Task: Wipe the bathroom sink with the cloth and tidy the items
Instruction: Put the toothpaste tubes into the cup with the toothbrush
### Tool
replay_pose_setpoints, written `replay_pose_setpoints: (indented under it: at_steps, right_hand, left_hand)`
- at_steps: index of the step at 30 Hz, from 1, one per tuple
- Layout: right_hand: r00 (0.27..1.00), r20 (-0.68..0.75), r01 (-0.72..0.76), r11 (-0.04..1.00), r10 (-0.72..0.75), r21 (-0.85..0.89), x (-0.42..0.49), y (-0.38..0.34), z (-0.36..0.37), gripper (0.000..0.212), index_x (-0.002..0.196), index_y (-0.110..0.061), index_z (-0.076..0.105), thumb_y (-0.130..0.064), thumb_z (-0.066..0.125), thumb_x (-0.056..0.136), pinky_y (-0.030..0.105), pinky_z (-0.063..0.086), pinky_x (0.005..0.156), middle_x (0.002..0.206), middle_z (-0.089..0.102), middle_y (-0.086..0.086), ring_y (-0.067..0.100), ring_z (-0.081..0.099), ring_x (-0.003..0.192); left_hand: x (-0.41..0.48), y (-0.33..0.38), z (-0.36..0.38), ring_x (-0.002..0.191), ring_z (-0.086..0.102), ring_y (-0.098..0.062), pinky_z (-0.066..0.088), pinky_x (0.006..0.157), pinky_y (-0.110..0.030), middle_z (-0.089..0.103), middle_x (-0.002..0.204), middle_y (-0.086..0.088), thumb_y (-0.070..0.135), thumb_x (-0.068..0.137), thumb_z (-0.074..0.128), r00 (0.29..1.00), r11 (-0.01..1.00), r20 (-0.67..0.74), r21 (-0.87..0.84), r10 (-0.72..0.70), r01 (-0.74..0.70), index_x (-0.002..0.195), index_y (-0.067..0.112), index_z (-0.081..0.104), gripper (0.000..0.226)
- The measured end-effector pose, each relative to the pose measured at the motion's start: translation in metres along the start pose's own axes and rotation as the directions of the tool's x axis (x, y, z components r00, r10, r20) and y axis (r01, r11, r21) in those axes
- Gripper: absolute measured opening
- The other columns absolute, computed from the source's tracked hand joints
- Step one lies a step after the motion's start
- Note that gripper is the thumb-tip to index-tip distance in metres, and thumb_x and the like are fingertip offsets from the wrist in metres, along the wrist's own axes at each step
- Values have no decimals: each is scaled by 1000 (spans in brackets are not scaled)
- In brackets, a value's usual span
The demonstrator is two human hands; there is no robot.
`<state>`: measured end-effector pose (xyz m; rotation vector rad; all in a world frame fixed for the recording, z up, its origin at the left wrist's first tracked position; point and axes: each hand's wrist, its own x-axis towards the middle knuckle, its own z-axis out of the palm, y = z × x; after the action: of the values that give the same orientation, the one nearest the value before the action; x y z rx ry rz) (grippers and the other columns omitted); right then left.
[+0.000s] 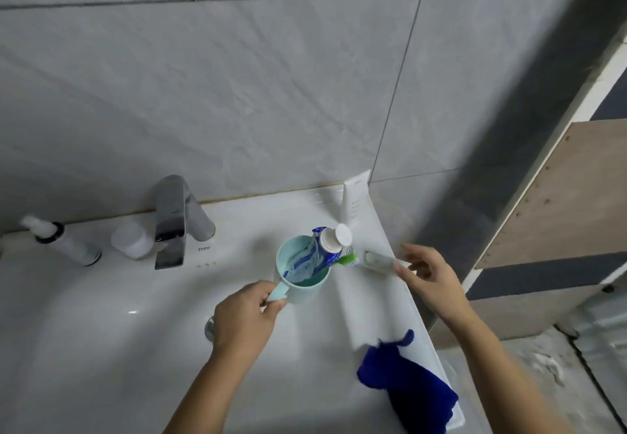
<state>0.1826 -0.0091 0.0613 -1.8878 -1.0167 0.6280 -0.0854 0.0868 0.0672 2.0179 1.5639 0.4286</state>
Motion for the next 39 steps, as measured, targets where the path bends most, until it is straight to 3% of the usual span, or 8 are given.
replay_pose_setpoints:
  at_steps: [3,6,11,17,21,31,35,39]
  right_hand:
    - [999,-25,-44,980,40,-193,18,41,2,34,114,-13,60,-17,68,81,26,40,76,100,52,3,13,51,78]
    - [998,11,-56,960,62,-274,31,67,7,41,118,-9,58,-15,69,79,28,39,77,99,49,3,13,46,70]
    - [983,55,-168,981,174,-97,32,82,14,37,116,-8,57,-7,67,80,28,41,81,111,56,11,18,51,92]
    - [979,-59,-191,979,195,68,16,72,15,25,100,-20,63,-10,71,78,20,45,72,96,65,10,21,57,82]
    - [969,-195,-117,977,152,179,2,47,10,19,94,-20,66,-13,71,78,4,43,61,83,65,-3,4,58,70]
    - [947,-310,235,839,-84,490,-15,-45,-29,23,97,-18,64,-11,67,75,13,49,72,83,70,-14,2,62,77]
    - [960,-217,254,868,-174,427,-15,-65,-26,30,103,-16,62,-3,67,76,16,50,72,80,69,-7,2,62,75]
    - [940,-180,328,915,-291,235,-11,-81,-17,36,104,-36,63,-25,74,71,38,49,71,83,64,3,28,56,74]
  left_hand:
    - [-2,0,2,83,63,-14,44,71,-26,69,83,12,31,80,68,998,998,-42,22,-50,51,88,30,67,8]
    - [-6,2,3,80,63,-13,38,66,-24,69,81,10,25,79,70,996,998,-71,-5,-61,61,88,25,69,8]
    - [-10,0,10,76,56,-7,38,58,-20,68,67,11,36,71,66,990,997,-126,-49,-58,53,77,24,69,14]
    - [-13,6,16,69,61,-12,44,75,-31,60,61,16,31,78,70,995,996,-59,-20,-82,81,79,27,67,5]
    - [-16,8,20,73,59,-12,40,68,-26,64,69,10,30,80,68,996,996,-27,-15,-85,84,83,24,67,6]
    - [-3,17,17,75,60,-17,42,67,-28,66,71,8,34,82,65,1000,1000,-22,22,-16,16,82,24,66,11]
    - [-1,19,13,79,61,-18,42,67,-27,68,77,9,33,83,64,999,1000,-34,18,15,-14,86,26,67,8]
    - [-2,14,9,80,61,-16,43,68,-26,69,79,9,33,84,63,1000,999,-21,27,21,-21,89,27,67,8]
